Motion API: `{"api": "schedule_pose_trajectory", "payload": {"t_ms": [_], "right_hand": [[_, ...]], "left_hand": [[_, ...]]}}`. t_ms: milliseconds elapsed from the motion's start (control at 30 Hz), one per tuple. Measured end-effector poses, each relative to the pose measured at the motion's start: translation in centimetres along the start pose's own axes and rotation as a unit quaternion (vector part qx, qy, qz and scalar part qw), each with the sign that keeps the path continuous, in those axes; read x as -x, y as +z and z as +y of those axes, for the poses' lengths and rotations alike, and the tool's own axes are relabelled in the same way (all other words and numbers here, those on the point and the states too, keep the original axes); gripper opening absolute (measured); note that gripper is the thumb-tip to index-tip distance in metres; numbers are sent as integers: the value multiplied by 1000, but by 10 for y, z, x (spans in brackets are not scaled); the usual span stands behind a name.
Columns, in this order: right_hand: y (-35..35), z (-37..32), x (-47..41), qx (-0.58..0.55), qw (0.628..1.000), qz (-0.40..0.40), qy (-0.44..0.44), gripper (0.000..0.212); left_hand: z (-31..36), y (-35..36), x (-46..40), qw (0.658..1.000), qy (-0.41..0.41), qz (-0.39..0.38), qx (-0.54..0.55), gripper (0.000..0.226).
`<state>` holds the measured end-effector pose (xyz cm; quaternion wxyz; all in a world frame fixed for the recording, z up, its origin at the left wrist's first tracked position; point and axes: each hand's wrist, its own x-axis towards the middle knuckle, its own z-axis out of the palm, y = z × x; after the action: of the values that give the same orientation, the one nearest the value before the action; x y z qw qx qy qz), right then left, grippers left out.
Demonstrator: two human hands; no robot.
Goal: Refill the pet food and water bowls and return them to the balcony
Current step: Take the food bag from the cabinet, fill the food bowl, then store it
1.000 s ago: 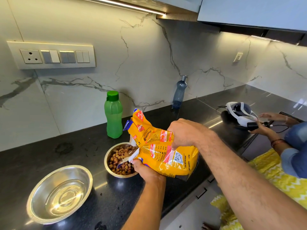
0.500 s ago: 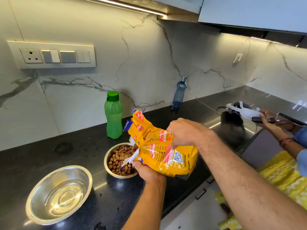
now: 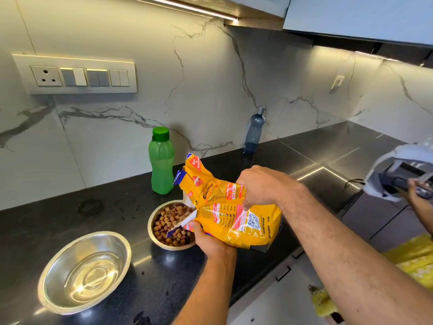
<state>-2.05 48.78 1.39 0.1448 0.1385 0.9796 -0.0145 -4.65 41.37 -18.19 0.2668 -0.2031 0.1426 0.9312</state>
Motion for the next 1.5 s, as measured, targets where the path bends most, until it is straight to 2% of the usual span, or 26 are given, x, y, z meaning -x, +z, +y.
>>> {"api": "schedule_pose_trajectory", "payload": {"t_ms": [233, 467, 900, 1033, 1200, 1267, 1400, 1500], "right_hand": [[4, 4, 2, 6, 1000, 2, -1, 42], [6, 5, 6, -1, 1000, 6, -1, 40], [3, 10, 3, -8, 1000, 7, 0, 39], [3, 10, 0, 1, 1000, 4, -3, 38], [4, 7, -2, 1, 1000, -1, -5, 31], [2, 5, -2, 10, 1000, -2, -11, 24], [-1, 2, 0, 13, 1000, -7, -12, 24], [-1, 2, 0, 15, 1000, -7, -10, 20]], "left_hand": [[-7, -4, -3, 999, -11, 31, -5, 57], [-10, -4, 1, 999, 32, 23, 21, 61], [-8, 1, -2, 999, 7, 34, -1, 61], [-8, 3, -3, 997, 38, 63, -2, 57], [-5, 2, -1, 996, 12, 90, -6, 53], [-3, 1, 1, 996, 20, 84, 6, 53], [-4, 2, 2, 998, 35, 30, 32, 59], [-6, 1, 1, 999, 22, 27, 27, 58]]}}
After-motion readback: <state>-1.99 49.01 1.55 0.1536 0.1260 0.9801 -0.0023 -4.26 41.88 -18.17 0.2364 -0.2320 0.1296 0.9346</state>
